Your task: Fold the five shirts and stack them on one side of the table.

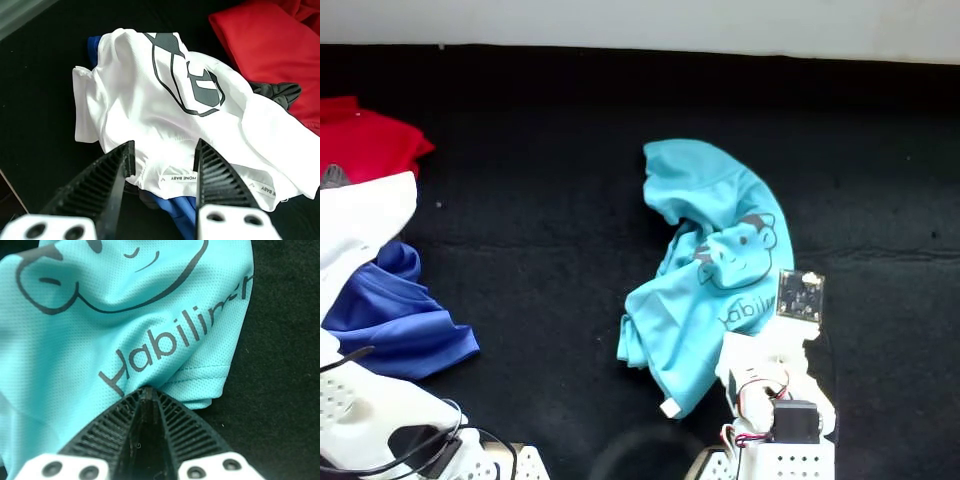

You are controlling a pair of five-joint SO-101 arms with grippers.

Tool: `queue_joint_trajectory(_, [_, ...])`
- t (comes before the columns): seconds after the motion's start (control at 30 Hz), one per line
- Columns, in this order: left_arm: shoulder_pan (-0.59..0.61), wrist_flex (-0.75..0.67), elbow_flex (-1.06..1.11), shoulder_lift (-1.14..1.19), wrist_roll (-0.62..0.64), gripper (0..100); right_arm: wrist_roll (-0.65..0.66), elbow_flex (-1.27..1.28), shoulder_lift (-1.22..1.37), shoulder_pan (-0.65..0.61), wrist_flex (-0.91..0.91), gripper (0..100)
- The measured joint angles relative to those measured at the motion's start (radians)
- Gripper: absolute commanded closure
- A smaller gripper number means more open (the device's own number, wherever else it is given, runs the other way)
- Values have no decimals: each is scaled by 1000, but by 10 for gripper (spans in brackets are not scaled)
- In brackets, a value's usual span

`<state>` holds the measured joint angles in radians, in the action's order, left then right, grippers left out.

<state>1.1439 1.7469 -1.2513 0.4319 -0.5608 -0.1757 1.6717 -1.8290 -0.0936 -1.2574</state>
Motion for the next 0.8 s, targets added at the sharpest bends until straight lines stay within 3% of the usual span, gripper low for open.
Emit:
queue_joint_trajectory(0.23, [0,0,8,-74,37,803,0,0,0,-18,0,991])
queue_joint_trajectory(0.47, [-44,0,206,-253,117,806,0,0,0,-64,0,991])
queue_joint_trajectory(0.8, [-259,0,591,-566,198,808,0,0,0,-75,0,991])
